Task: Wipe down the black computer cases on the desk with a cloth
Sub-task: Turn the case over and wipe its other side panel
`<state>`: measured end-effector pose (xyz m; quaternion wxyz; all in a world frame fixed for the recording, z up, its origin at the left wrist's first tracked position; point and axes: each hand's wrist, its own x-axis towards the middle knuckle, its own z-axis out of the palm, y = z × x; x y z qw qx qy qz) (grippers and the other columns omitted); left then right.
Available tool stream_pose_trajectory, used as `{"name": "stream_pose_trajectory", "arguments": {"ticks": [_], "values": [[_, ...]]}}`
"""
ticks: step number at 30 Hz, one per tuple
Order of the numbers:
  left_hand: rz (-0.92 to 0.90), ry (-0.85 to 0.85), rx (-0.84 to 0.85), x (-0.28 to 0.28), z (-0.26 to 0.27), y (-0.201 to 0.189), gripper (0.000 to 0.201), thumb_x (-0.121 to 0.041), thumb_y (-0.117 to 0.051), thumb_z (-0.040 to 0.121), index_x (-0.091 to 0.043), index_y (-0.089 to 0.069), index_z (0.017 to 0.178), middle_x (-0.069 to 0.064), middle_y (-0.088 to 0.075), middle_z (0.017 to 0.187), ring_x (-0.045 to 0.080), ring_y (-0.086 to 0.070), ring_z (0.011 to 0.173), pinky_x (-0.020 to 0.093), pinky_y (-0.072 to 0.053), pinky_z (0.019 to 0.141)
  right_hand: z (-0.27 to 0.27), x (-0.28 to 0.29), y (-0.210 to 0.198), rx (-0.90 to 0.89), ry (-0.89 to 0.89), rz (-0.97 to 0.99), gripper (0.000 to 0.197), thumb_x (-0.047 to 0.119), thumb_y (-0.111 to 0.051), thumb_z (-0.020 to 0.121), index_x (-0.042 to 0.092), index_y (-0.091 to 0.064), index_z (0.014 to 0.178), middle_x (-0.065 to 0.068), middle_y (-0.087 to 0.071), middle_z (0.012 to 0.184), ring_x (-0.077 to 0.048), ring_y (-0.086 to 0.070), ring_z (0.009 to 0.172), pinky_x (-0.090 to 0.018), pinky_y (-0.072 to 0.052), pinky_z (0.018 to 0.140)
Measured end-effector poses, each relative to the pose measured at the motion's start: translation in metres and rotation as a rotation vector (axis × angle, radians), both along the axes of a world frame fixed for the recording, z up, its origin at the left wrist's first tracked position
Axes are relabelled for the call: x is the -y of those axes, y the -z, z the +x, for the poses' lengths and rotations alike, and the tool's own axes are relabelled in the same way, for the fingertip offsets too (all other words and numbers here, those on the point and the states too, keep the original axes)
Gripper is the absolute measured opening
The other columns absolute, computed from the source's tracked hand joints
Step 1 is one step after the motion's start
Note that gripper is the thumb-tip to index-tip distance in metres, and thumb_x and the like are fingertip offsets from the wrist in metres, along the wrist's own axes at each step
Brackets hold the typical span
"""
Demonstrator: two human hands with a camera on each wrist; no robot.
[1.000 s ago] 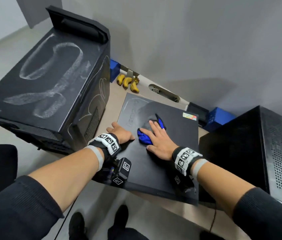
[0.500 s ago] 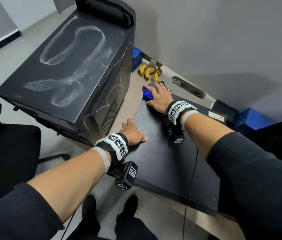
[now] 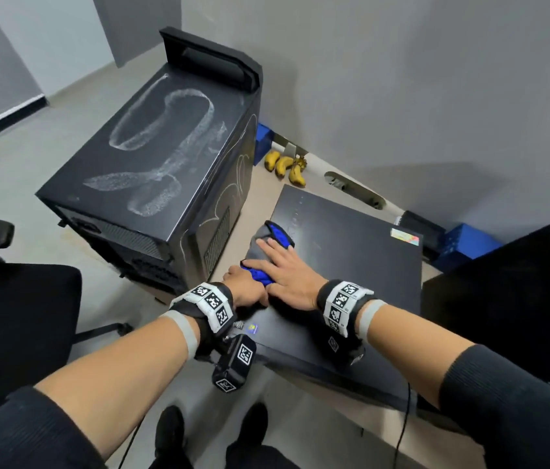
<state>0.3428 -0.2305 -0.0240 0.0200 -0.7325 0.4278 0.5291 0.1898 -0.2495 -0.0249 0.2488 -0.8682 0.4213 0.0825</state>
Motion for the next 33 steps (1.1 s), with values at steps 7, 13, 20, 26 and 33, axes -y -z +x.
{"name": "stream_pose_trajectory", "arguments": {"ticks": [7, 13, 20, 26, 33], "values": [[-0.048, -0.189, -0.179, -0.025, 0.025, -0.002, 0.030, -0.007, -0.051, 0.096, -0.010, -0.052, 0.066, 0.011, -0.051, 0.070, 0.015, -0.042, 0.056, 0.021, -0.034, 0.048, -0.004, 0.071, 0.002, -0.073, 0.259, -0.124, 0.072, 0.029, -0.050, 0.090, 0.035, -0.022, 0.155, -0.012, 0.000, 0.167, -0.033, 0.003, 0.153, -0.053, -0.001, 0.123], [-0.049, -0.279, -0.237, -0.039, 0.043, 0.011, 0.041, -0.007, -0.038, 0.104, 0.015, -0.048, 0.138, 0.031, -0.048, 0.144, 0.040, -0.049, 0.133, 0.040, -0.043, 0.105, 0.018, -0.010, -0.001, -0.025, 0.197, -0.077, 0.075, 0.026, -0.054, 0.089, 0.036, -0.021, 0.155, -0.011, 0.005, 0.167, -0.030, 0.009, 0.153, -0.054, 0.002, 0.122], [-0.053, -0.477, -0.221, -0.043, 0.056, 0.050, 0.041, -0.005, -0.040, 0.095, 0.013, -0.057, 0.128, 0.026, -0.061, 0.132, 0.042, -0.060, 0.120, 0.050, -0.049, 0.103, 0.027, -0.120, 0.000, 0.027, 0.001, -0.057, 0.073, 0.028, -0.052, 0.092, 0.038, -0.019, 0.156, -0.005, 0.005, 0.168, -0.023, 0.013, 0.153, -0.042, 0.013, 0.120], [-0.036, -0.294, -0.180, -0.054, 0.056, 0.027, 0.043, -0.009, -0.037, 0.105, 0.013, -0.045, 0.141, 0.029, -0.049, 0.144, 0.042, -0.051, 0.131, 0.043, -0.046, 0.103, -0.003, -0.031, 0.001, -0.079, 0.318, -0.094, 0.073, 0.033, -0.051, 0.088, 0.038, -0.021, 0.155, -0.008, 0.001, 0.167, -0.029, 0.004, 0.154, -0.055, -0.002, 0.123], [-0.076, -0.162, -0.124, -0.054, 0.053, 0.036, 0.042, -0.006, -0.032, 0.107, 0.016, -0.042, 0.141, 0.032, -0.045, 0.146, 0.041, -0.047, 0.134, 0.042, -0.042, 0.109, 0.040, -0.100, 0.000, -0.011, 0.271, -0.066, 0.075, 0.030, -0.051, 0.088, 0.039, -0.020, 0.155, -0.007, 0.006, 0.167, -0.027, 0.012, 0.153, -0.050, 0.007, 0.121]]}}
